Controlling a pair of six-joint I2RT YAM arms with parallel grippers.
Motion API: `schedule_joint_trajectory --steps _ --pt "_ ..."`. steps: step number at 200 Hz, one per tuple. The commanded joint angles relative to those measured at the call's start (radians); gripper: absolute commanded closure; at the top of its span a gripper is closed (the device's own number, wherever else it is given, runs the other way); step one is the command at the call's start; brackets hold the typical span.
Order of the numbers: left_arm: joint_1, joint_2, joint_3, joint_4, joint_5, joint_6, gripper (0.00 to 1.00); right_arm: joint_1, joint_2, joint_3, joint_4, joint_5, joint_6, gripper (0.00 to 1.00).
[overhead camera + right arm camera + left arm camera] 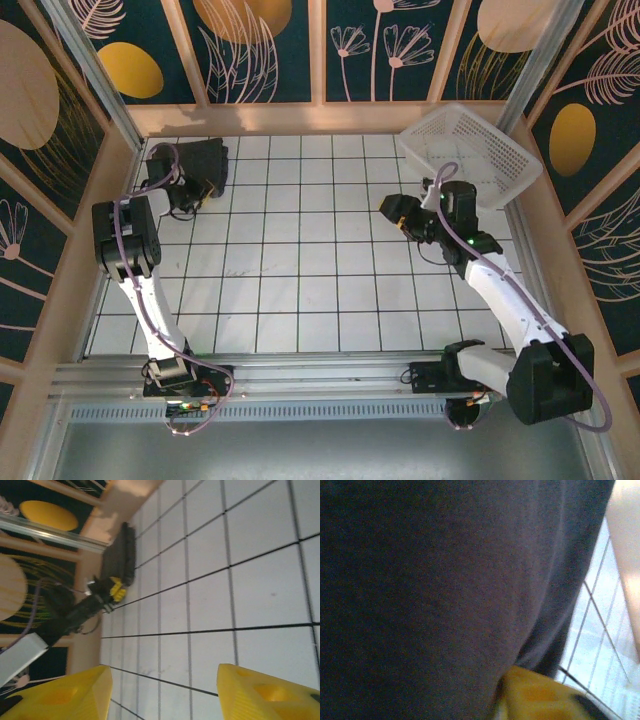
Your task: Fold and stack the t-shirts
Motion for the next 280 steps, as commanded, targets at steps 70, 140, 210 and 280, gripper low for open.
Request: schedule_joint_trajectory --steps 70,140,210,280 --pt "-0.21 -0.644 -0.282 -0.079 -0.364 -0.028 0.01 -0.068 -0.052 0.116 -0.03 0.113 -0.048 0.01" --pt "-0.465 -1.082 -0.632 0.123 -1.272 0.308 0.01 -0.128 -0.146 0.014 -0.058 0.885 -0.337 0.01" --pt "-0.355 -0.895 -1.057 0.698 -1.147 0.584 0.01 -0.158 0.012 -0.529 0.708 0.949 -0.597 0.01" --pt "-0.229 -0.578 -0.843 0.826 -0.938 0.588 0.01 -0.211 0.362 -0.447 1.086 0.738 -0.745 0.01"
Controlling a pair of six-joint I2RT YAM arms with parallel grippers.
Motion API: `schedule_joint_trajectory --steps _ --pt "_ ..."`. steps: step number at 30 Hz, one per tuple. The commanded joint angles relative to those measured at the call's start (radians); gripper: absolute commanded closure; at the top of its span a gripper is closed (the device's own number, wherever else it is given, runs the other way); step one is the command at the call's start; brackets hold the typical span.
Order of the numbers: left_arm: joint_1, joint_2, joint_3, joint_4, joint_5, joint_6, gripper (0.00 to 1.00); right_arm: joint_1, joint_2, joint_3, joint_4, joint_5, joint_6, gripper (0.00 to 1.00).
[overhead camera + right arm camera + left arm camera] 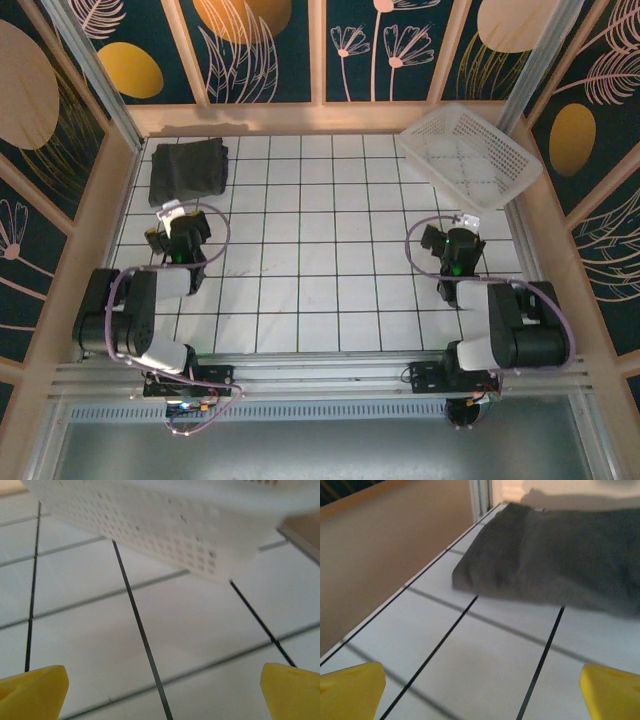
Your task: Fold and stack the t-shirts
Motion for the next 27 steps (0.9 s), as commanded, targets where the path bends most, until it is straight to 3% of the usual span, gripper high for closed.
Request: schedule_joint_trajectory --steps 1,4,6,9,10,11,12,14,23,27 --pt "0.021 0.015 0.034 0.083 0.106 0.015 0.01 -0.024 0.06 0.033 0.263 -0.087 -0.088 0.01" --pt "0.021 -0.063 -0.168 0.406 0.173 0.046 0.01 -0.062 0.101 -0.082 0.492 -0.167 -0.067 0.01" --pt "0.021 -0.089 -0.292 0.579 0.206 0.06 0.01 -0.066 0.127 -0.146 0.631 -0.145 -0.06 0.01" --pt "0.022 0.022 -0.305 0.729 0.209 0.071 0.01 -0.057 0.125 -0.093 0.523 -0.122 -0.058 0.01" --pt "0.021 -0.019 -0.239 0.512 0.218 0.064 0.01 -0.055 0.124 -0.085 0.514 -0.12 -0.058 0.01" --pt "0.023 -0.019 -0.223 0.495 0.227 0.059 0.01 -0.054 0.129 -0.09 0.528 -0.12 -0.062 0.01" --pt "0.024 0.011 -0.253 0.618 0.217 0.065 0.01 -0.051 0.124 -0.087 0.514 -0.115 -0.061 0.01" --pt "0.024 -0.02 -0.238 0.531 0.219 0.059 0.01 -0.052 0.125 -0.087 0.515 -0.115 -0.061 0.01" --pt "0.024 -0.014 -0.249 0.561 0.217 0.064 0.01 -0.05 0.127 -0.089 0.522 -0.115 -0.062 0.01" --pt "0.024 -0.014 -0.249 0.562 0.218 0.064 0.01 -0.059 0.127 -0.083 0.508 -0.178 -0.076 0.01"
